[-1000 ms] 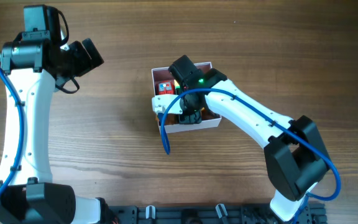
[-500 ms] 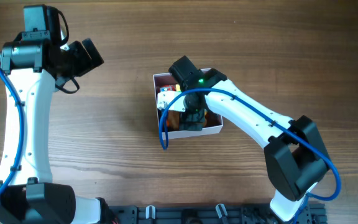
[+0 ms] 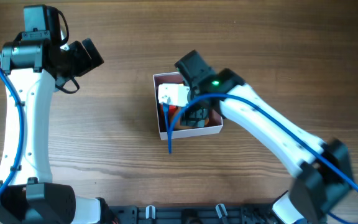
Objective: Pack container
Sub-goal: 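Lower the bear into the box front and open the right gripper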
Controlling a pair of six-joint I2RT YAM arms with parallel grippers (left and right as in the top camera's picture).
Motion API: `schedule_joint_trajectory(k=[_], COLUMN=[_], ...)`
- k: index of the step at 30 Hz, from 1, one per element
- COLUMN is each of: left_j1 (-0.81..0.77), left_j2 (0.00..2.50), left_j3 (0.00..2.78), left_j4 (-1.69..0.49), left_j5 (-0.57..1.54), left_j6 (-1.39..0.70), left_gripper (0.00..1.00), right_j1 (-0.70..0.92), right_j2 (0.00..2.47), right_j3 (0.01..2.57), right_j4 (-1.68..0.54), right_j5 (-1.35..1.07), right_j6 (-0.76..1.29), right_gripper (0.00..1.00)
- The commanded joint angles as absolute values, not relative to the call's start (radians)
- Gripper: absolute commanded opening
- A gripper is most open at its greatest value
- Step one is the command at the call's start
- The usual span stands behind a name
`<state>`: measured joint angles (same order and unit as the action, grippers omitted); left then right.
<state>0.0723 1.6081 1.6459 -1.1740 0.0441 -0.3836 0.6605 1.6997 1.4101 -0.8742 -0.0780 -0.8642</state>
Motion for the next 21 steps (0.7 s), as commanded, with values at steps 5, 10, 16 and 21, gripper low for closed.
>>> schedule_joint_trajectory(k=[5, 10, 16, 21], left_j1=[0.069, 0.07, 0.069, 0.069], left_j2=[1.612, 1.612, 1.612, 1.612], left_j3=[1.649, 1.649, 1.649, 1.649], left_j4=[-1.171, -1.171, -1.171, -1.171], left_j5=[0.056, 0.056, 0.056, 0.056], left_j6=[-0.397, -0.397, -0.397, -0.397], left_gripper=[1.0, 1.0, 1.0, 1.0], right_j1=[0.664, 0.664, 0.664, 0.656], right_j2=[1.631, 1.737, 1.858, 1.931], right_j3=[1.446, 1.445, 1.445, 1.444], right_j4=[-0.849, -0.9, -0.988, -0.988], right_j5=[-0.159, -0.159, -0.158, -0.093], right_j6=[-0.726, -0.643, -0.618, -0.617], right_gripper=[0.17, 0.04, 0.04, 0.05])
